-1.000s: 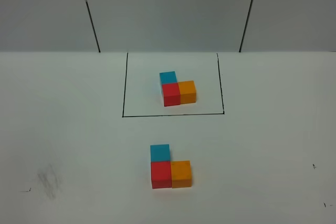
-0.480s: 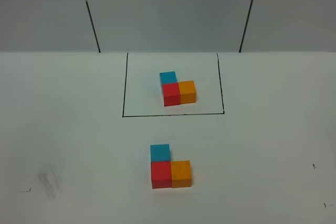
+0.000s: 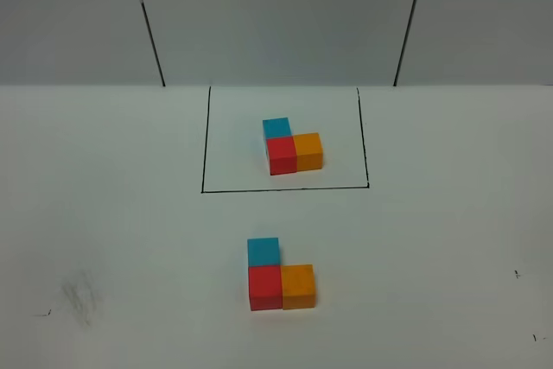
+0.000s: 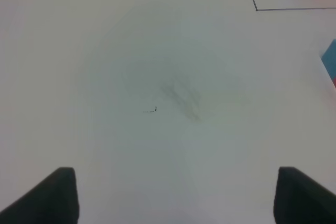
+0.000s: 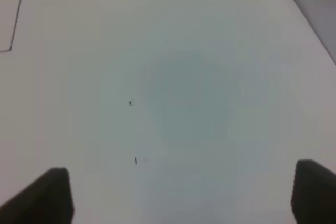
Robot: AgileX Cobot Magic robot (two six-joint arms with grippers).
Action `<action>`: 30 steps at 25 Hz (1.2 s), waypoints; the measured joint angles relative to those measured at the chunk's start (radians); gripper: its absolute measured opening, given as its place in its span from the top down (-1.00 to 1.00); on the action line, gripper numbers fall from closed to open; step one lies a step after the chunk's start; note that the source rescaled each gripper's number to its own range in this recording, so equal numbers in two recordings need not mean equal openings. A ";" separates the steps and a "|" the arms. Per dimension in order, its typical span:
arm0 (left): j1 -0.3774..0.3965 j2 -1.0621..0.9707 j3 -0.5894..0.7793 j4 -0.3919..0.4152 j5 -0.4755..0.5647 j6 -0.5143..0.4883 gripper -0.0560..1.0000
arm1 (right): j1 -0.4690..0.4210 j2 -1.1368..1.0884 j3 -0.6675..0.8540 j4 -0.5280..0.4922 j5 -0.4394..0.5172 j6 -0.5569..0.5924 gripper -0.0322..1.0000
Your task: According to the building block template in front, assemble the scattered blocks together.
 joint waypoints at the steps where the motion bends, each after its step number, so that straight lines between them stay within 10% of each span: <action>1: 0.000 0.000 0.000 0.000 0.000 0.000 -0.87 | 0.000 0.000 0.002 0.004 -0.005 -0.005 -0.56; 30: 0.000 0.000 0.000 0.000 0.000 0.000 -0.87 | -0.109 -0.001 0.006 0.013 -0.015 -0.013 -0.56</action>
